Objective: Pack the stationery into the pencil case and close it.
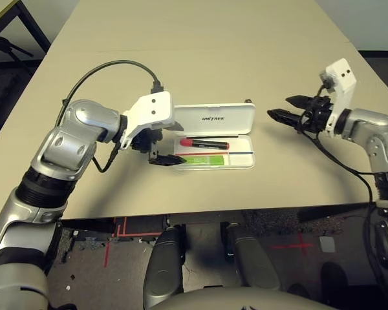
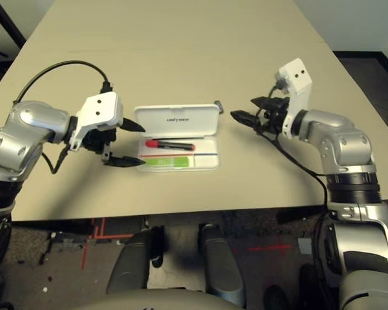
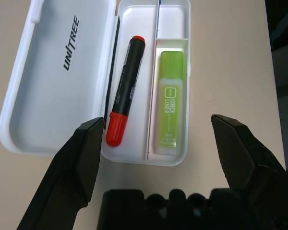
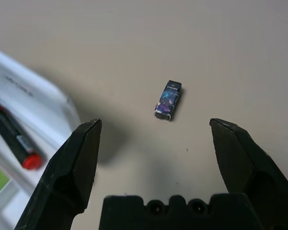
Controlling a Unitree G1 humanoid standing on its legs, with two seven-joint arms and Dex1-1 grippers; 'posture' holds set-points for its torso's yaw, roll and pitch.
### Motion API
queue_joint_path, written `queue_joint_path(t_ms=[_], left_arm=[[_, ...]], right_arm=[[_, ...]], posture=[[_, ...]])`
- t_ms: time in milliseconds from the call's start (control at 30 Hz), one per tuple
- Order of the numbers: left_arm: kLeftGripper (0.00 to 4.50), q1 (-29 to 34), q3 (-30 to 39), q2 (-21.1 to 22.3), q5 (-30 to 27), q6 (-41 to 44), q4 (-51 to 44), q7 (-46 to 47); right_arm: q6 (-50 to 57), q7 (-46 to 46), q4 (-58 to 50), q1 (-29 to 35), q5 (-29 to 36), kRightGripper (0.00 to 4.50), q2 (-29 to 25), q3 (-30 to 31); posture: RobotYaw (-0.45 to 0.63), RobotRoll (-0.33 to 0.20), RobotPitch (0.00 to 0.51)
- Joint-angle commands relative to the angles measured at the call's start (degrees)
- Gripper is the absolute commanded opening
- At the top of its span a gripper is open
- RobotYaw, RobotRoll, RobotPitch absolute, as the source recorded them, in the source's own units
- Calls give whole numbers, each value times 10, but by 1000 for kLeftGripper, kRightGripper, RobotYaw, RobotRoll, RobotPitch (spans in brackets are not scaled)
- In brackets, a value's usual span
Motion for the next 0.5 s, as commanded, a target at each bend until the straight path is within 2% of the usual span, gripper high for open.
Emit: queue_joint_path(t_ms=[33,200,500], left_arm=[[4479,15,7,10,-15,7,-26,4],[4479,28,15,15,-26,8,-36,11],[4479,42,24,20,-40,18,-51,27]], right_arm=[[18,-28,46,-29,-24,4500,18,14],[7,-60,107,-68,-63,4500,54,33],[-31,-82,165,-90,-103,4500,91,42]], posture=[[-13,0,214],[-3,0,221],[12,0,240]])
